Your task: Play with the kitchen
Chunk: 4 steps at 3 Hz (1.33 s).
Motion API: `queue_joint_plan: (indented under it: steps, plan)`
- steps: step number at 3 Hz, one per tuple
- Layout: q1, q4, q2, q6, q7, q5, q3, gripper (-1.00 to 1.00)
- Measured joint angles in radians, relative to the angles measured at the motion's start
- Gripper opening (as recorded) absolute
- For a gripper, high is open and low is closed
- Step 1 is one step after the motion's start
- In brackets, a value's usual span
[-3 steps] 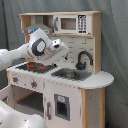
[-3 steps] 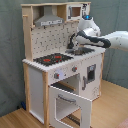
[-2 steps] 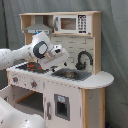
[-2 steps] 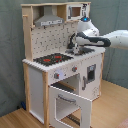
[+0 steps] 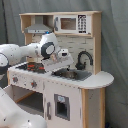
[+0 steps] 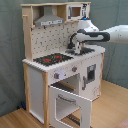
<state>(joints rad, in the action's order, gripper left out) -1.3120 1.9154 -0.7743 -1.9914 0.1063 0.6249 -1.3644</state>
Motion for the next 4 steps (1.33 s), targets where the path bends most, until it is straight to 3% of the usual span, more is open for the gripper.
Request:
queue_joint_plan:
  steps: [2, 4]
  plan:
    - [-0.062, -0.013, 0.039, 0.111, -0.152, 0.000, -0.009, 1.00]
    - [-0.175, -0.083, 0.056, 0.146, -0.196, 0.000, -0.149, 1.00]
